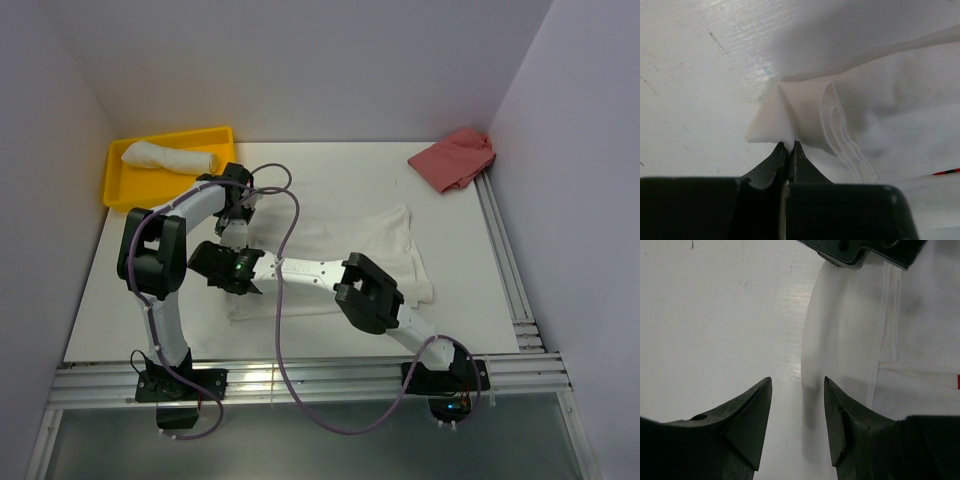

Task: Roll the t-shirts
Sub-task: Roll the tshirt

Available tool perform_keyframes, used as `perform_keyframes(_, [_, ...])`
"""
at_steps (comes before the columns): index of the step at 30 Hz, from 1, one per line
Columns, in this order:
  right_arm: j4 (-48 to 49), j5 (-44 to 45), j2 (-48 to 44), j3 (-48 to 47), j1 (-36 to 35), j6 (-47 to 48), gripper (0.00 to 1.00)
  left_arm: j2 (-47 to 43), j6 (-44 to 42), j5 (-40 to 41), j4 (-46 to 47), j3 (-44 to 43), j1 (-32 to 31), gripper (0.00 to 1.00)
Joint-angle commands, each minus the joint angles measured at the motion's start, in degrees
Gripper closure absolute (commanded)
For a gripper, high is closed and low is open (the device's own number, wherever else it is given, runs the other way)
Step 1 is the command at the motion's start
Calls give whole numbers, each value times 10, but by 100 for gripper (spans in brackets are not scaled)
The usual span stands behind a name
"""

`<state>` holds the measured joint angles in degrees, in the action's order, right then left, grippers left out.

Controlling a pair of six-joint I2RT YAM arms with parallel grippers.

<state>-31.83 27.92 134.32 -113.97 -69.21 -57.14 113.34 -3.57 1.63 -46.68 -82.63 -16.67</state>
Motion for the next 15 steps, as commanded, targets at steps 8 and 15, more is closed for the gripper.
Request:
perform_keyframes(8, [-51,19,40,-28,8,-18,55,1,10,3,7,-19,-9,100])
perform_keyframes(15, [-6,-23,26,21,18,-25,91,-3,3,-3,7,-19,-10,95])
